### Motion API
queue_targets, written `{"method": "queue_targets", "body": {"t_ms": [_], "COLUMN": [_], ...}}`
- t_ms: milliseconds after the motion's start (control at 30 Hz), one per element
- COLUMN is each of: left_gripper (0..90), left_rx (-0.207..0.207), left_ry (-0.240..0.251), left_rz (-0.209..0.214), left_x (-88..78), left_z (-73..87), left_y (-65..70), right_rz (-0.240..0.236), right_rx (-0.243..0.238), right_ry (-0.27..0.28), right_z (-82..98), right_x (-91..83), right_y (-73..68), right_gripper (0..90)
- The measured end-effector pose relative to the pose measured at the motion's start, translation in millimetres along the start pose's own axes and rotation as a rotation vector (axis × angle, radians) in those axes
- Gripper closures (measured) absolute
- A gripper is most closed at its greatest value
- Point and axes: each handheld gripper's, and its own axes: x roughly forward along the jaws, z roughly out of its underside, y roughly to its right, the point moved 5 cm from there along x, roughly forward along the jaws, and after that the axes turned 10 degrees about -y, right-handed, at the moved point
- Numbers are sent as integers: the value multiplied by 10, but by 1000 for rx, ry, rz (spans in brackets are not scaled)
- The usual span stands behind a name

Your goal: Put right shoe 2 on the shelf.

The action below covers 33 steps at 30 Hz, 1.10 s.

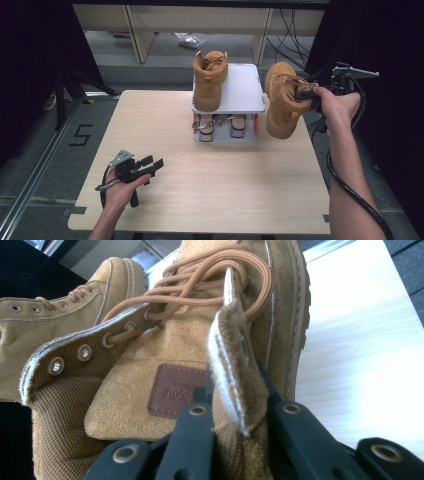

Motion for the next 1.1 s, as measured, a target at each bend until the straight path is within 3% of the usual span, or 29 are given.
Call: {"method": "queue_targets", "body": {"t_ms": [167, 300, 333, 367, 433, 533, 733, 800, 867, 900, 967, 1000, 1033, 1100], "left_gripper": [448, 448, 448, 448, 448, 448, 448, 448, 448, 449, 449, 449, 449, 449], "left_rx": [-2, -4, -5, -2, -3, -4, -5, -3, -1, -1, -1, 0, -1, -2], "left_ry": [1, 2, 2, 2, 2, 2, 2, 2, 1, 1, 2, 8, 8, 7], "left_rz": [-3, -1, 0, -1, -3, -1, 3, 5, 4, 3, -1, 10, 9, 0], "left_x": [-6, -6, -6, -7, -8, -8, -1, 1, 0, -3, -5, -1, -2, -11], "left_z": [0, 2, 1, 0, -1, 0, 3, 4, 3, 3, 1, -2, -3, -4], "left_y": [-7, -10, -10, -11, -13, -12, -5, -3, -2, -2, -4, -4, -5, -7], "right_rz": [-6, 20, -5, 29, 4, 4, -1, 5, -9, -3, -15, -9, -16, -16], "right_rx": [-11, -10, -10, -8, -10, -26, -7, -28, -2, -25, -8, -28, -9, -30], "right_ry": [5, -10, 5, -12, -2, 11, 12, 24, 11, 25, 13, 26, 15, 25], "right_z": [-29, -46, -55, -52, -58, -66, -73, -88, -86, -97, -93, -104, -99, -111], "right_x": [18, 5, 8, -7, -11, -24, -86, -100, -118, -113, -113, -100, -97, -73], "right_y": [-72, -119, -132, -128, -129, -108, -135, -132, -162, -155, -185, -182, -210, -223], "right_gripper": [845, 844, 845, 845, 845, 845, 845, 845, 845, 845, 844, 844, 844, 844]}}
